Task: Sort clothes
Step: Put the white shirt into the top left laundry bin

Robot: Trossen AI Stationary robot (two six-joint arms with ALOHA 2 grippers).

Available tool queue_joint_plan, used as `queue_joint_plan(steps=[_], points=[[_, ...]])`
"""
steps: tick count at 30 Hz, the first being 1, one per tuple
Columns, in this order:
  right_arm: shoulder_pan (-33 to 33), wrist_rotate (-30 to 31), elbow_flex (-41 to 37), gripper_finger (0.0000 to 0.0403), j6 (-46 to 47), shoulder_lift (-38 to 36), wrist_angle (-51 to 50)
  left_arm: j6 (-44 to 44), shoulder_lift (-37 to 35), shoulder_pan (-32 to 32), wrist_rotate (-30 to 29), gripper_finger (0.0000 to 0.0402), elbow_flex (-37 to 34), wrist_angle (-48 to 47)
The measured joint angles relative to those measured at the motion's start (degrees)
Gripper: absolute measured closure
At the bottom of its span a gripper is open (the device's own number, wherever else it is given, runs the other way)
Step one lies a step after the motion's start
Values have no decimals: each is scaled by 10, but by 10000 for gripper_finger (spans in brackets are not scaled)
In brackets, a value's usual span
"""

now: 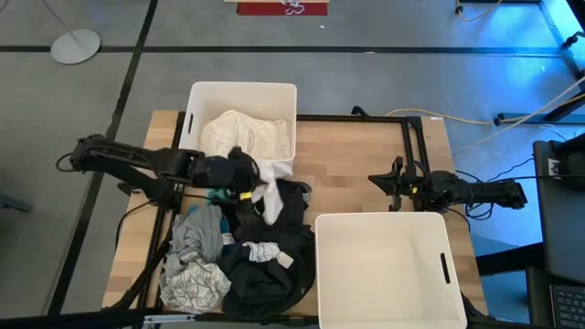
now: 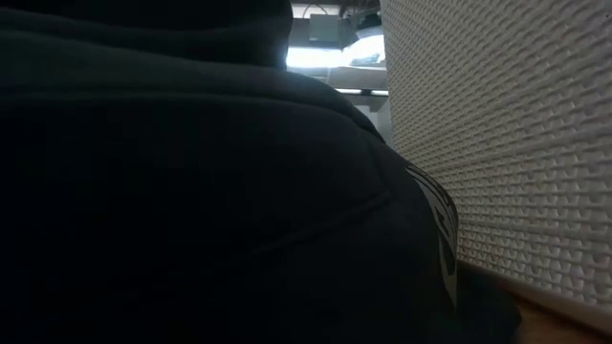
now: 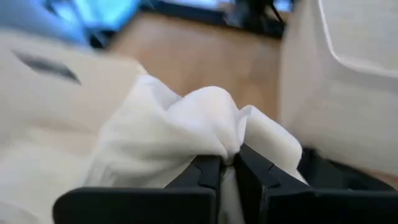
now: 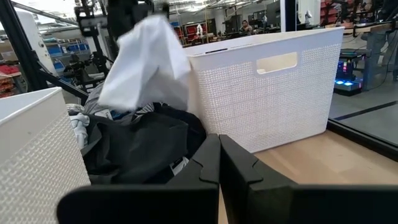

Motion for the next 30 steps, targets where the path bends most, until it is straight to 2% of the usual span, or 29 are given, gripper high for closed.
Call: queue_joint_plan(steps=[8, 17, 23, 30], points=[[0, 0, 0, 400, 0, 0, 0, 167, 0, 40, -109, 383, 50, 81], [0, 0, 0, 400, -1, 0, 1, 280, 0, 131, -165, 383, 60, 178], [0, 0, 0, 400, -1, 0, 1, 279, 0, 222, -167, 383, 60, 162], [0, 0, 0, 400, -1, 0, 1, 226, 0, 316, -166, 382, 59, 70]])
